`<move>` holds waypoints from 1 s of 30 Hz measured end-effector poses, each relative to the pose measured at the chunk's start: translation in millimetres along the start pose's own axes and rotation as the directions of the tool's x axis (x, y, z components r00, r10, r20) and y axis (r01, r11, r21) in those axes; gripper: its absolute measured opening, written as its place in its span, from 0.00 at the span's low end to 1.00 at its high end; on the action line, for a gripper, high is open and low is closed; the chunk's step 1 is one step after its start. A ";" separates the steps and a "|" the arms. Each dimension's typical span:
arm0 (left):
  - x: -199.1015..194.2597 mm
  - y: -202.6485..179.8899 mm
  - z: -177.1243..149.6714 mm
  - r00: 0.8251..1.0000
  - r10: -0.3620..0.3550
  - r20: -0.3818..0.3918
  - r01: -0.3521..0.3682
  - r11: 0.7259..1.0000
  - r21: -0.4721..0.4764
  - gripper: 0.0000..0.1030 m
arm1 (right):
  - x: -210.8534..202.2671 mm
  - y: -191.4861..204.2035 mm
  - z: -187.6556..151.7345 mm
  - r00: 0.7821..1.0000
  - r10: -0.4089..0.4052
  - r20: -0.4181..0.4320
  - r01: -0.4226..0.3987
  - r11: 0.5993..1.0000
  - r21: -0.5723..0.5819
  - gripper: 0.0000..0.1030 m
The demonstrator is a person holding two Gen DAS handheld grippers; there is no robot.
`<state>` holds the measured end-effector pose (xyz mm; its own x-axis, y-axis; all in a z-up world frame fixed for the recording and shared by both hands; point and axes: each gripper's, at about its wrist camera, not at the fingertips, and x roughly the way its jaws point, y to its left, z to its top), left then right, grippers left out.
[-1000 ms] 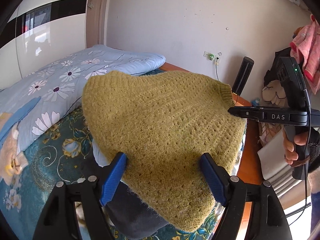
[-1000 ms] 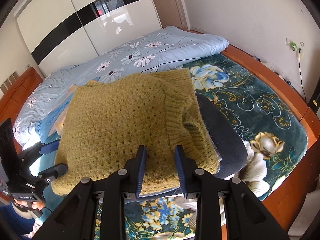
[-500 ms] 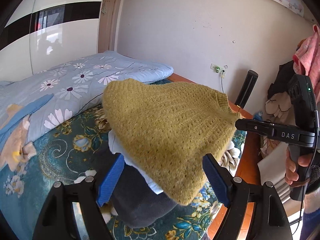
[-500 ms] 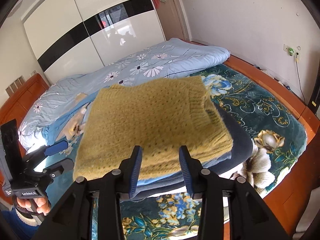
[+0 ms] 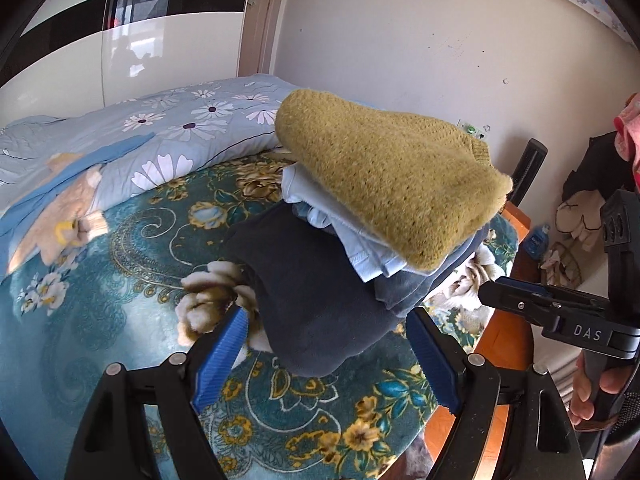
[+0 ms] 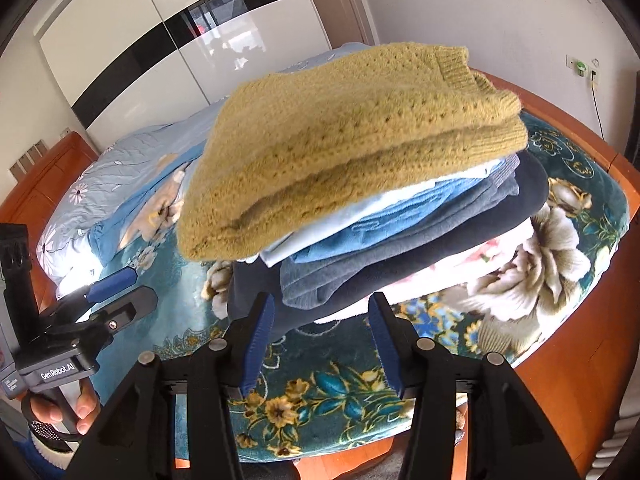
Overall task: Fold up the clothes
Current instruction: 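Open both grippers and withdraw them from the sweater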
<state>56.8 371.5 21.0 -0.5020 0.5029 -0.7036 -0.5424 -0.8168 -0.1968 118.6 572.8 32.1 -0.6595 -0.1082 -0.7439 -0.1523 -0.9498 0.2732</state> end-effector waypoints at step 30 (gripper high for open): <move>-23.9 25.4 -30.4 0.998 0.028 0.051 -0.026 0.999 -0.038 1.00 | -8.5 49.2 -57.7 0.995 -0.081 0.057 0.080 0.997 0.014 0.97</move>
<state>75.6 330.2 12.1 -0.5507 0.4937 -0.6731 -0.5030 -0.8398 -0.2045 159.2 510.1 16.7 -0.6857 -0.0144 -0.7278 -0.2149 -0.9512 0.2214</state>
